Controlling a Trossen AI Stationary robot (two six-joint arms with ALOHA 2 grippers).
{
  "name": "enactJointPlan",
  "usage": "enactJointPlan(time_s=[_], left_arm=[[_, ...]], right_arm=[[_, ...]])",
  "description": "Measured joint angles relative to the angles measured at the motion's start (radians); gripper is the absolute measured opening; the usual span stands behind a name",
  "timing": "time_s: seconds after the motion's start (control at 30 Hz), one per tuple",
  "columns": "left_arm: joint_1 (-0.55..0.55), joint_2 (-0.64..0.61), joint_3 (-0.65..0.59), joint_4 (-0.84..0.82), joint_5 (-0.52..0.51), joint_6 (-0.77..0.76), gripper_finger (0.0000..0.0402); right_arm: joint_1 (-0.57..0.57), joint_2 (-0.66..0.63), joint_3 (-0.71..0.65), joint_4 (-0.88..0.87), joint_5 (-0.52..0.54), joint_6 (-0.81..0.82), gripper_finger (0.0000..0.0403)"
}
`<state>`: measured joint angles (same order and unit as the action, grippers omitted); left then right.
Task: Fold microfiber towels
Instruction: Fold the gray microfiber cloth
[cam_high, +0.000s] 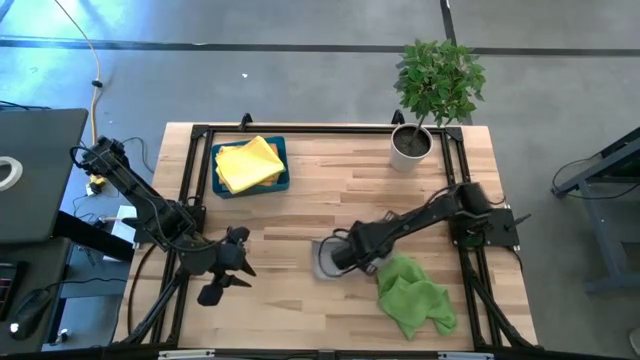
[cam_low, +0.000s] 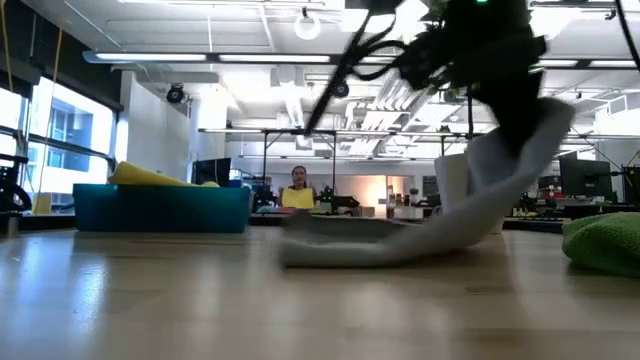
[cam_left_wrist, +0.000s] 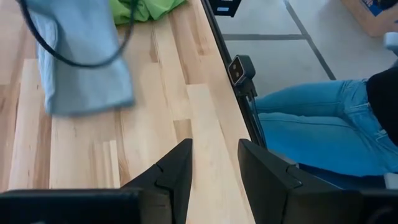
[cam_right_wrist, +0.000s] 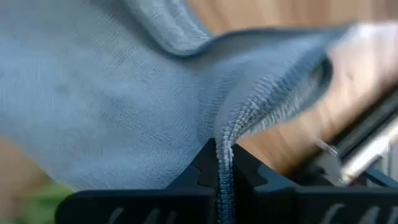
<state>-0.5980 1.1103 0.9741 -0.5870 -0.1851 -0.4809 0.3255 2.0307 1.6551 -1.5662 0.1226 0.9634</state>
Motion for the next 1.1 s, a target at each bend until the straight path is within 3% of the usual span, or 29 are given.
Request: enactJointPlan(time_s=[0.1,0.23,0.4,0.7,0.9,1.1], left_arm=[[0.008,0.000,0.000,0.000,-0.002,0.010,0.0119],[0.024,0.000,0.000,0.001,-0.012,0.013,0.0119],[0.051,0.000,0.000,0.001,-0.014,0.013,0.0119],[0.101,0.000,0.000,0.003,-0.013,0.052,0.0119],[0.121,0.000,0.000,0.003,-0.010,0.092,0.0119],[0.122,0.000,0.000,0.003,-0.009,0.118,0.0119]], right_arm=[[-0.006,-0.124,-0.122,-0.006,0.000,0.037,0.0000],[-0.011,-0.271,-0.272,0.043,-0.006,0.245,0.0000],[0.001,-0.275,-0.320,0.094,-0.064,0.316,0.0000],[0.000,-0.114,-0.124,0.099,-0.134,0.339,0.0000],[0.000,0.013,0.054,0.115,-0.067,0.338,0.0000],[-0.005,0.156,0.167,0.144,-0.066,0.293,0.0000]])
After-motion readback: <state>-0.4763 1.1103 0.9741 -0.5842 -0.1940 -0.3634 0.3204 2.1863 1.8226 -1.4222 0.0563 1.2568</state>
